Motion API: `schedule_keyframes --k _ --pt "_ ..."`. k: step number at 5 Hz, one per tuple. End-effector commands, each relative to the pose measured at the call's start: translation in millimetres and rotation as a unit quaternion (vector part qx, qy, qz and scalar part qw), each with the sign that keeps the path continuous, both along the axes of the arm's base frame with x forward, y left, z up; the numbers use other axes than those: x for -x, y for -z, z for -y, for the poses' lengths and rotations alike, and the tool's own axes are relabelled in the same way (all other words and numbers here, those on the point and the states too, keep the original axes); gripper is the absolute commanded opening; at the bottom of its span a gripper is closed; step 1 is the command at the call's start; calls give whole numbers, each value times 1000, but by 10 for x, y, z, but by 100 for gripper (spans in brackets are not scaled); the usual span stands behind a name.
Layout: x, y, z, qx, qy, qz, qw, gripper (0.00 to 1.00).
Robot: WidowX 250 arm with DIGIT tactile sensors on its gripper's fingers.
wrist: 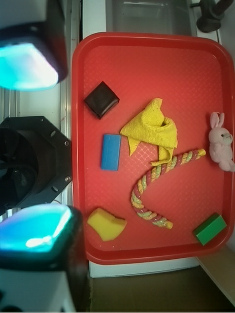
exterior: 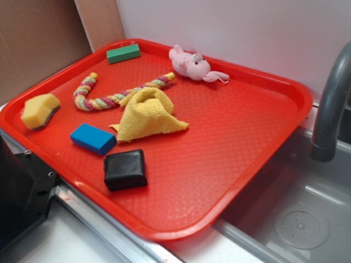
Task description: Grab the multicolored rope.
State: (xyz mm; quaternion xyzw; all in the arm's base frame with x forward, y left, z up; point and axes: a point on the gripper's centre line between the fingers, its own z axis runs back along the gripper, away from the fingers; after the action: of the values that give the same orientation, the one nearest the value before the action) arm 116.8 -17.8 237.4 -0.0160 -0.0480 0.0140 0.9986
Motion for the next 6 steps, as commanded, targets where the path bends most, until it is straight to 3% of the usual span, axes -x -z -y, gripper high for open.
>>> schedule_keyframes --k 1,2,3,4,5,6 --pt "0 0 0 0 0 0 1000 100" --pt "-436 500 -500 -48 65 -5 997 100" --pt "-743 996 -854 -54 64 -7 997 100" --pt "-902 1472 -886 -51 104 2 993 100" --pt "-889 1667 -718 -51 162 8 985 100" --pt "-799 1822 -661 -58 177 -10 982 100"
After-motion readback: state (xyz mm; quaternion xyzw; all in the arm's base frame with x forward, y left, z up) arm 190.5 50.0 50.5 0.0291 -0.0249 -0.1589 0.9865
